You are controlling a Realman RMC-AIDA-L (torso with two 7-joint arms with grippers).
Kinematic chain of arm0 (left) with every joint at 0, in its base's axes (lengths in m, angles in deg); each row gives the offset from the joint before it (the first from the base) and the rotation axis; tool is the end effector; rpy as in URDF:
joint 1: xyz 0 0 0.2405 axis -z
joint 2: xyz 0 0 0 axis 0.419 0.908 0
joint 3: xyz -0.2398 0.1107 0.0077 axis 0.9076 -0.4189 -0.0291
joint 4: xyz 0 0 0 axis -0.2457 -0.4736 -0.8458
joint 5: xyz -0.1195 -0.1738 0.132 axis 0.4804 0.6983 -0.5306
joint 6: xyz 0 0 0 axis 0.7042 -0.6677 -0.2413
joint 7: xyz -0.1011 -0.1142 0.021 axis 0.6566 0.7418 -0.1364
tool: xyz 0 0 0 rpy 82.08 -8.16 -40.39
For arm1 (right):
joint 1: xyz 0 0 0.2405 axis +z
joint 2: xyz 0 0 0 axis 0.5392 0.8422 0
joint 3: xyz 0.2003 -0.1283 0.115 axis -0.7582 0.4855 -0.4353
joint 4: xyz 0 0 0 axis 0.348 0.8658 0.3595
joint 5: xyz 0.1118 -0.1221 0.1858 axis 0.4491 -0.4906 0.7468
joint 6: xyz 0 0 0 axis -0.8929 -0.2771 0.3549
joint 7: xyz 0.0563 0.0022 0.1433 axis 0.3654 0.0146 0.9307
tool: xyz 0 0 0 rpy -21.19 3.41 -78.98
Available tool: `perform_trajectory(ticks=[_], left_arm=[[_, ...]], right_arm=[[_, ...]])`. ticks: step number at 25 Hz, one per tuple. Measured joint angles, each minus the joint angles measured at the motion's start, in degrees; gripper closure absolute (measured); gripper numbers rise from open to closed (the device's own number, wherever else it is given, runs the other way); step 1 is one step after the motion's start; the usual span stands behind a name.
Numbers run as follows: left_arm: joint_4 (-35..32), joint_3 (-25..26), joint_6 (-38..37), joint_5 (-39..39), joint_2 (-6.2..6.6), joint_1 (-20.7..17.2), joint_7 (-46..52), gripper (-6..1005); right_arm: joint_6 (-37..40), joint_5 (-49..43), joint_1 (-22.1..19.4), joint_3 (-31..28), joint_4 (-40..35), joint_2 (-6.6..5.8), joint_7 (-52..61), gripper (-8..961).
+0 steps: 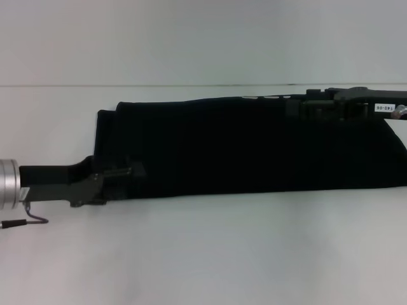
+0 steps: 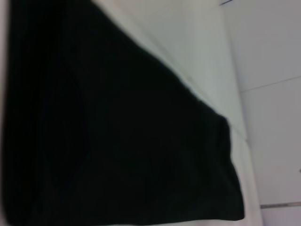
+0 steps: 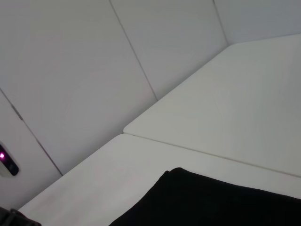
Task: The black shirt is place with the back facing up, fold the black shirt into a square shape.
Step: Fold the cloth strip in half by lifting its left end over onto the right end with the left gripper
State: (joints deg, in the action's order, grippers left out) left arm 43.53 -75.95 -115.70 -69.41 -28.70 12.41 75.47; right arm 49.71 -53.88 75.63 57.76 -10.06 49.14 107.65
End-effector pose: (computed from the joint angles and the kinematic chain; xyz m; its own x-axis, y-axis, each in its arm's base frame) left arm -0.3167 0.3829 0.0196 -0.0930 0.9282 0.3602 0.9697 0.0024 0.2442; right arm 0.2441 0.4535 0.0365 0.6568 -0.5297 -0.5367 -0.6840 -0.7181 -0.1283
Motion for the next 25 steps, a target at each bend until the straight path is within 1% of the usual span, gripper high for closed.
perform_trajectory(ticks=[6,12,25], left_arm=[[0.5,0.0,3.6,-3.4,0.15,0.3,11.2,145],[1.7,1.0,5.6,-4.2,0.21,-0.1,18.6,146],[4.8,1.3,10.4,-6.4,0.58,0.7,23.8,148]], right_arm=[[-0.2,0.0,0.5,1.1,-0.1,0.11,-1.0,19],[-1.0,0.2,0.8,1.1,-0.2,0.12,-1.6,19],[-2.8,0.3,1.2,0.9,-0.2,0.11,-1.6,18]])
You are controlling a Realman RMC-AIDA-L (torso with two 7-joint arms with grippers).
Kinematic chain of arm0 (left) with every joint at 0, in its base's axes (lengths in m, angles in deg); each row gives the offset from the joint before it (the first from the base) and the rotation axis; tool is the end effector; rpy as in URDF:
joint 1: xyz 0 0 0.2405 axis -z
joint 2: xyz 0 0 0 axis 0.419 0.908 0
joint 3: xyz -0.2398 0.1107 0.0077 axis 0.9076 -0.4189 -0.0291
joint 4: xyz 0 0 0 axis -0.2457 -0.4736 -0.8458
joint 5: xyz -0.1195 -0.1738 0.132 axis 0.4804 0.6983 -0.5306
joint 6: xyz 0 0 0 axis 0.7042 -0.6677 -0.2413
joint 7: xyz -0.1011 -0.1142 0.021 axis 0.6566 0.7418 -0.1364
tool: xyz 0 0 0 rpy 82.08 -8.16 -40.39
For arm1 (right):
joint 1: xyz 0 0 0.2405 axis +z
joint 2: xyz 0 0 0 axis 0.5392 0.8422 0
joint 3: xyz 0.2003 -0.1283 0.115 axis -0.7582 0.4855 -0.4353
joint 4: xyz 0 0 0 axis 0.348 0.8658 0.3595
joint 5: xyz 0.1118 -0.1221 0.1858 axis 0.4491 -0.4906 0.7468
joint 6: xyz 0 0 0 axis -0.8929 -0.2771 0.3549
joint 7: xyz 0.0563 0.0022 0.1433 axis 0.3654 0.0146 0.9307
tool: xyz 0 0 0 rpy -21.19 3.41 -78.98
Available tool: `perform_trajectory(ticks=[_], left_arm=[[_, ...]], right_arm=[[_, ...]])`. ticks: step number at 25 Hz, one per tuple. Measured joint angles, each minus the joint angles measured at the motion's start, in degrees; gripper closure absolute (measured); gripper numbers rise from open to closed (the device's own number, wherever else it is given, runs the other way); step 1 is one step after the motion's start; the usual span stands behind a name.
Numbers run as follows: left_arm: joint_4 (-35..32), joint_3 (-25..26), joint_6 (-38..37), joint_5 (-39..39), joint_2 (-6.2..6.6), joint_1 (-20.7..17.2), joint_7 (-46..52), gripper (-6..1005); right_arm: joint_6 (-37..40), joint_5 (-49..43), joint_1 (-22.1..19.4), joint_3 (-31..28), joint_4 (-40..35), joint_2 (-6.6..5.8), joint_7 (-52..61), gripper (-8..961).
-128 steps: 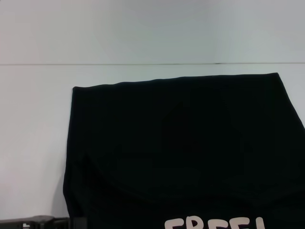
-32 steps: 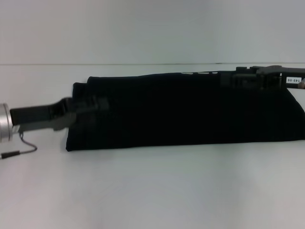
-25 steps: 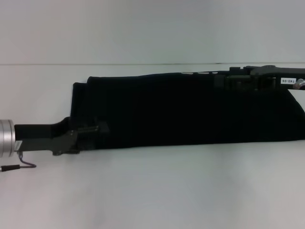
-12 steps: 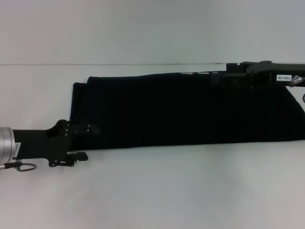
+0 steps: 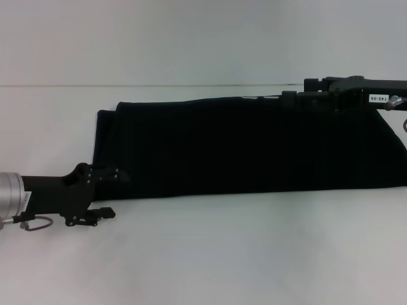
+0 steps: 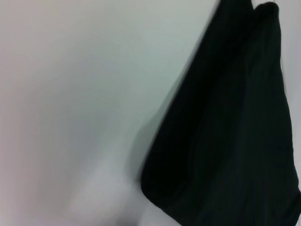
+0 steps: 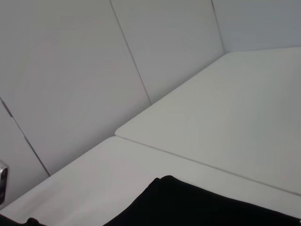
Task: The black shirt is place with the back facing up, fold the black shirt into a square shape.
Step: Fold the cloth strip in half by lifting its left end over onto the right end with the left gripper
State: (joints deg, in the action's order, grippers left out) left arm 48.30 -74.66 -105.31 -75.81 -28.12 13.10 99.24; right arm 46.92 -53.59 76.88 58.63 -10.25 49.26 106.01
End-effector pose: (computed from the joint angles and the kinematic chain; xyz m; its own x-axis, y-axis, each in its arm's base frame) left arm -0.3455 0.3886 0.0038 -0.5240 0.7925 0.3121 0.8489 0.4561 0.2672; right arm 0.2358 0.4645 0.0363 0.6908 -0.4875 -0.5339 -0.6568 -0.7318 -0.1816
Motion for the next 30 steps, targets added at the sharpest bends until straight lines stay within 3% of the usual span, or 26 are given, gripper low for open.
perform_trajectory(ticks=[30], left_arm=[[1.8,-0.1,8.1,-0.1,0.26,0.5,3.2,151]], right_arm=[[-0.3,0.9,-0.5,-0.3,0.0,0.16,0.0,18]])
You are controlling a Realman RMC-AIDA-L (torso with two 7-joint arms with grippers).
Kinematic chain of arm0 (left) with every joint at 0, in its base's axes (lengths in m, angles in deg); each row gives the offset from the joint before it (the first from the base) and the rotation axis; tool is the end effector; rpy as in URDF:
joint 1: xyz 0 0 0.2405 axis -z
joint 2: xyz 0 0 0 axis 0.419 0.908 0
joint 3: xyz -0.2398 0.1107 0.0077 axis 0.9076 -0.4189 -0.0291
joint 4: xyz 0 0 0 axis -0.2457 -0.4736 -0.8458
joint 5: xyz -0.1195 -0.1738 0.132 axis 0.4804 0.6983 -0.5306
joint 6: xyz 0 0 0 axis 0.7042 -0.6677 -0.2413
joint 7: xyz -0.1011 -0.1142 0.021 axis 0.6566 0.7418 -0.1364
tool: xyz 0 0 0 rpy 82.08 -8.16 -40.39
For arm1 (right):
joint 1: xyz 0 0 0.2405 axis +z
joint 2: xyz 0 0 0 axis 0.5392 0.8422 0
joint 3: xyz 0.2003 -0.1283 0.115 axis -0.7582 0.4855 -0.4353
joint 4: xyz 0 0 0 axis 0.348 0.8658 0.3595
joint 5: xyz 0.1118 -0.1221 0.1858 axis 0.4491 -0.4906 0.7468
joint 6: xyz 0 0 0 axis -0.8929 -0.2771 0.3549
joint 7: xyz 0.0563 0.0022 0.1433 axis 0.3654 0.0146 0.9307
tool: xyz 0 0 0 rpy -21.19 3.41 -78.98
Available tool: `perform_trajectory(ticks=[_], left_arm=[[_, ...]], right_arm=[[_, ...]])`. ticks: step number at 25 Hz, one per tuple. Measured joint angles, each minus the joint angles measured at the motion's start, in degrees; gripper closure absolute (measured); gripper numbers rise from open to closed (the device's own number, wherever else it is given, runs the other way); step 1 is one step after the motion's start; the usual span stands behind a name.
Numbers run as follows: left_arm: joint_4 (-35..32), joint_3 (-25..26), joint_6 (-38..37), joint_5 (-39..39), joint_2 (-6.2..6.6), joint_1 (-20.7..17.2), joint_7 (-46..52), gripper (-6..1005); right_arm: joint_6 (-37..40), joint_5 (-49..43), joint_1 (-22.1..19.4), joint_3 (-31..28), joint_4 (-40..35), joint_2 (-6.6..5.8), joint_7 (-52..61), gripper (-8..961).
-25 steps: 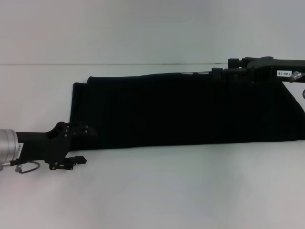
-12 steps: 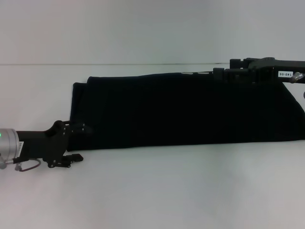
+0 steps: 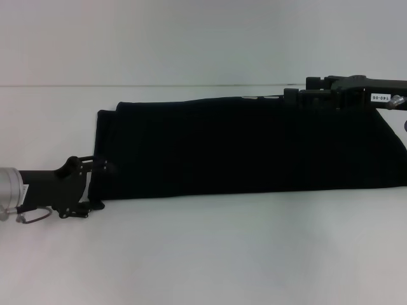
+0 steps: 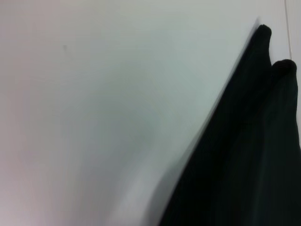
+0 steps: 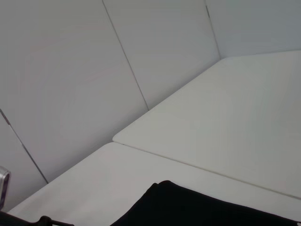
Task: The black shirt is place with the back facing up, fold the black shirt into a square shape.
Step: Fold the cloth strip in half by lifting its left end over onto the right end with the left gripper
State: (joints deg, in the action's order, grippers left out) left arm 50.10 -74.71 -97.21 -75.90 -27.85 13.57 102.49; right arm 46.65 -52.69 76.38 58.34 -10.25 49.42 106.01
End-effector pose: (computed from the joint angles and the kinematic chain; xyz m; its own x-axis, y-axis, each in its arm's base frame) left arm -0.3582 0.4020 0.0036 -0.5803 0.7111 0.3970 0.8143 0.5164 0.2653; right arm 0.2382 0.4637 0.0371 0.6757 -0.4887 -0.5519 -0.6682 -0.7222 -0.1787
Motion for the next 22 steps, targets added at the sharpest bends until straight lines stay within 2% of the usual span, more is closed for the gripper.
perform_trajectory(ticks=[22], left_arm=[[0.0,-2.0,3.5,-0.1,0.57,1.8,-2.1,152]], right_arm=[[0.1,0.0,0.0,0.0,-0.2,0.02,0.0,19]])
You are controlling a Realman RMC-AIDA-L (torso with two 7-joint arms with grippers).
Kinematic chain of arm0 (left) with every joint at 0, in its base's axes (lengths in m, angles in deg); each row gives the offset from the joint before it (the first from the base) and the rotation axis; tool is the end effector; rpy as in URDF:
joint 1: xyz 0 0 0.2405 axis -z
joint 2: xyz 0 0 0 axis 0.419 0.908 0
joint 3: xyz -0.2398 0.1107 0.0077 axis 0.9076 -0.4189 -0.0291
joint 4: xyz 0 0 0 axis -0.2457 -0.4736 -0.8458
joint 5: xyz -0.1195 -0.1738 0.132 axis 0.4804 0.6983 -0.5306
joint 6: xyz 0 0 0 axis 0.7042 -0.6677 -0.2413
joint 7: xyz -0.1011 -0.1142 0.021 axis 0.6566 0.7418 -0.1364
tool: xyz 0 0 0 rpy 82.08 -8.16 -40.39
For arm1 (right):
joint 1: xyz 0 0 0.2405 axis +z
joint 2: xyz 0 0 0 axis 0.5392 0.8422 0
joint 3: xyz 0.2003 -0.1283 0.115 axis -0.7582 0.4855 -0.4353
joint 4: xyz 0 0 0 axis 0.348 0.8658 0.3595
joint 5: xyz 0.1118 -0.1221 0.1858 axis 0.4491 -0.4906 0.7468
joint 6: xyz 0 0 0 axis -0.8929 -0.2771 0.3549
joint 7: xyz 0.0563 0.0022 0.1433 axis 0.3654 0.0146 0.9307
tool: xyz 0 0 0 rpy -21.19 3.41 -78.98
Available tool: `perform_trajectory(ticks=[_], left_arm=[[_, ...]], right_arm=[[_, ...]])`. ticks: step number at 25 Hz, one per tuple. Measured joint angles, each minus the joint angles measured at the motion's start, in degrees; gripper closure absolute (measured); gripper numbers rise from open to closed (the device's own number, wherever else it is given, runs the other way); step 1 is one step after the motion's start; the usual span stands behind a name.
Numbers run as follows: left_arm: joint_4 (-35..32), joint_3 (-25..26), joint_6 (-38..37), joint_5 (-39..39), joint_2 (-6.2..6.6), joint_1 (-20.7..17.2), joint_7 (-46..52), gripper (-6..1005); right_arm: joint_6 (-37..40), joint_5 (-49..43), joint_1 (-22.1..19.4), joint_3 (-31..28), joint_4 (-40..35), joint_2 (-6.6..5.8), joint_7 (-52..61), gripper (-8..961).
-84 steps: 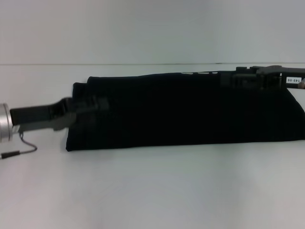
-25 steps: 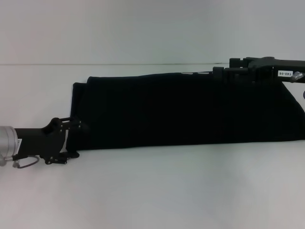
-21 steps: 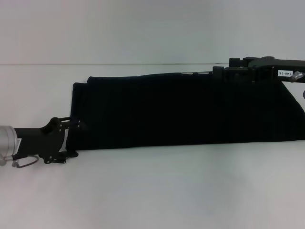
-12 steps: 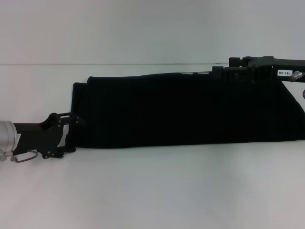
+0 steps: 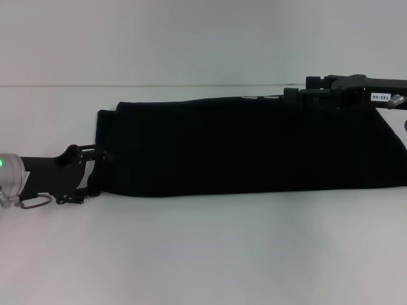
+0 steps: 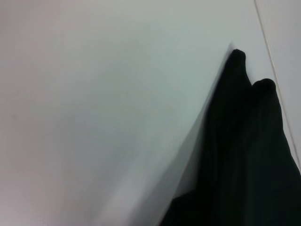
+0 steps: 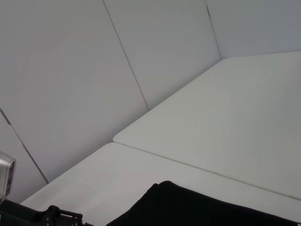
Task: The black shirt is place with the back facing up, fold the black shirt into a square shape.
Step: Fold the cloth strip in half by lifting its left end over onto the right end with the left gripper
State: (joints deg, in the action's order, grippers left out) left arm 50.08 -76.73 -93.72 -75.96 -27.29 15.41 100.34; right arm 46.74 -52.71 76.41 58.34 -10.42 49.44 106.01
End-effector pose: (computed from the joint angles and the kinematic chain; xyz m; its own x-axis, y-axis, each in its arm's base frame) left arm -0.3517 0.4203 0.0095 -0.4998 0.7340 0.4599 0.8641 0.4594 0.2059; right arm 0.2375 0.4638 0.0376 0.6776 -0.4865 -0.5516 -0.6660 -0.7240 -0.1797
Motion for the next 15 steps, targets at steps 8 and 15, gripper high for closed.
perform_trajectory(ticks=[8,15], left_arm=[[-0.3,-0.1,-1.1,0.0,0.24,0.2,-1.3,152],[-1.2,0.4,-4.6,-1.4,0.51,-0.1,-1.5,152]], right_arm=[[-0.1,0.0,0.0,0.0,0.0,-0.07,0.0,18],[-0.3,0.0,-0.1,0.1,0.0,-0.20,0.0,23]])
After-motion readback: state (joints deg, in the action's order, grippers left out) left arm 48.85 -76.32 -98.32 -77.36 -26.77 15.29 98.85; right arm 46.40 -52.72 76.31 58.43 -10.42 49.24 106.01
